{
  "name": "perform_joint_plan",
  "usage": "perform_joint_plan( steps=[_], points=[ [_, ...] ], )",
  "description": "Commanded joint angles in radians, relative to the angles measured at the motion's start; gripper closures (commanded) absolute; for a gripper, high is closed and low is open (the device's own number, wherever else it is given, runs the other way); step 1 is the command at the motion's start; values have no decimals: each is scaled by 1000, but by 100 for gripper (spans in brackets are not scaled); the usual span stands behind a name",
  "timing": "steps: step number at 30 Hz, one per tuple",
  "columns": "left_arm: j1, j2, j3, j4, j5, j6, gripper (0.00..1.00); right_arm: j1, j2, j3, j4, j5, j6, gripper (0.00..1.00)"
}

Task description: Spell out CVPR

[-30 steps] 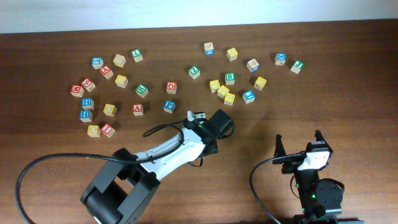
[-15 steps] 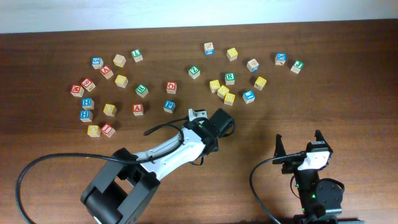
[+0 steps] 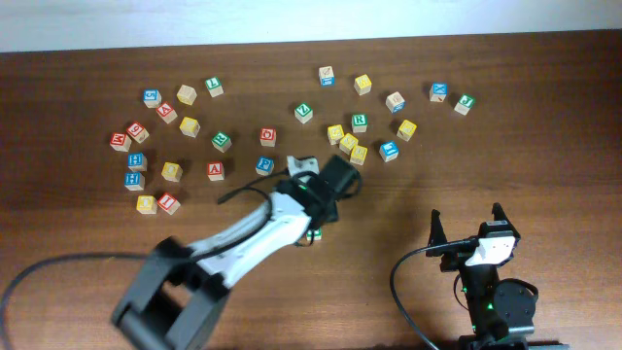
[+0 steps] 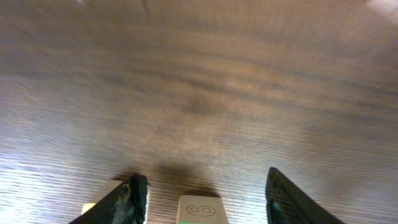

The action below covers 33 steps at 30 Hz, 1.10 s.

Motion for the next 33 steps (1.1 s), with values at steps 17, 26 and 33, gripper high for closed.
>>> perform_joint_plan(
  steps=[17, 26, 33],
  points=[
    [690, -525, 38, -442, 36, 174, 1, -2, -6, -5, -5, 5, 11, 2],
    [690, -525, 38, -442, 39, 174, 1, -2, -6, -5, -5, 5, 11, 2],
    [690, -525, 38, -442, 39, 174, 1, 0, -6, -5, 30, -452, 72, 2]
  ],
)
